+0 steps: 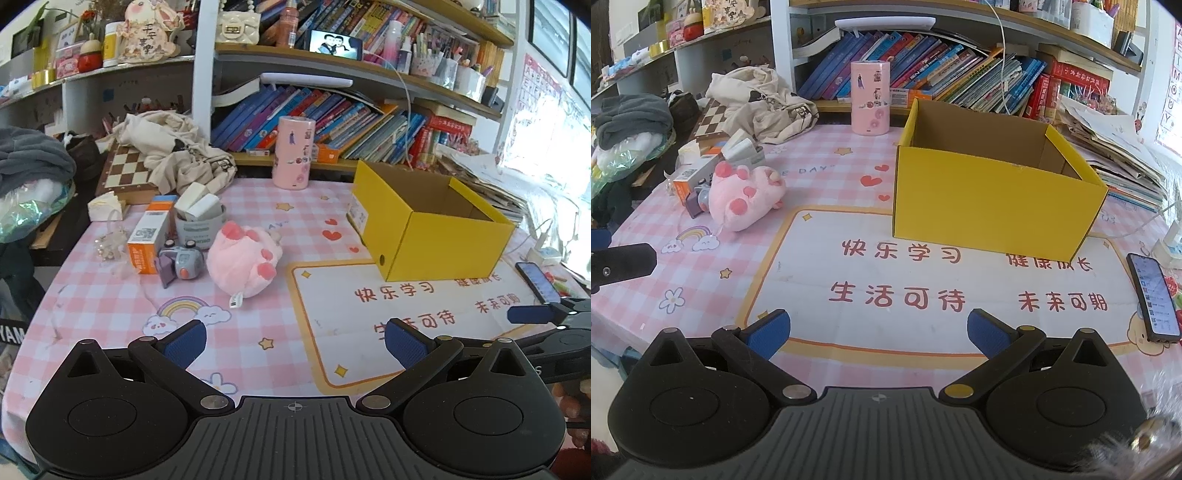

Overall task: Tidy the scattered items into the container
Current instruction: 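Move both tools toward the pink plush pig and grey toy truck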

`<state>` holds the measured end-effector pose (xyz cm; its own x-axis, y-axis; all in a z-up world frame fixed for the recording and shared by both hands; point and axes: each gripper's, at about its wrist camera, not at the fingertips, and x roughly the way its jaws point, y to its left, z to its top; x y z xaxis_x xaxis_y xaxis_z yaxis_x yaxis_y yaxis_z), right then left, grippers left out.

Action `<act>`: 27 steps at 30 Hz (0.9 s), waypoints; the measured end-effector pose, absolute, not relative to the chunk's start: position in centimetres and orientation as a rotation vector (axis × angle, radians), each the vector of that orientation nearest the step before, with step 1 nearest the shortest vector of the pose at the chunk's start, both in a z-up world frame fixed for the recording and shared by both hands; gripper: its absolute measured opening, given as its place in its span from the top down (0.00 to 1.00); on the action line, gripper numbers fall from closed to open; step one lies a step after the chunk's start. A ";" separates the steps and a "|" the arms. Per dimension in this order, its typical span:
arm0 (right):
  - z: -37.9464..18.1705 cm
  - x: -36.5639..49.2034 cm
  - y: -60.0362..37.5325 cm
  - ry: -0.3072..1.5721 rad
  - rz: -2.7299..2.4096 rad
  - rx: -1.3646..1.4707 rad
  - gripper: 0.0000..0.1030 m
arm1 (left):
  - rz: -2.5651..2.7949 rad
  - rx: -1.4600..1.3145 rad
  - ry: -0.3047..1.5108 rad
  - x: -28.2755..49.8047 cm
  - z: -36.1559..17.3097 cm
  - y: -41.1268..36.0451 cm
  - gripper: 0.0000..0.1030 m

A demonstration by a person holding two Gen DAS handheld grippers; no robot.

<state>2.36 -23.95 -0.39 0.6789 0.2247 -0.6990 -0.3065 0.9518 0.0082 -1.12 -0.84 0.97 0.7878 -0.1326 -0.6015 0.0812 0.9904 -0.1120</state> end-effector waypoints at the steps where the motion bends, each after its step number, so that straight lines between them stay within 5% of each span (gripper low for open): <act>1: -0.4 2.3 -23.9 0.770 0.300 -0.114 0.00 | -0.119 -0.086 0.654 -1.1 0.9 -0.8 0.00; 27: -0.3 2.3 -23.9 0.778 0.308 -0.131 0.00 | -0.133 -0.119 0.671 -1.3 0.6 -0.5 0.00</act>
<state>2.29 -23.88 -0.33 0.6704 0.2249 -0.7071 -0.3205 0.9472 -0.0027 -1.34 -0.50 0.55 0.7752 -0.1612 -0.6108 0.0844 0.9846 -0.1528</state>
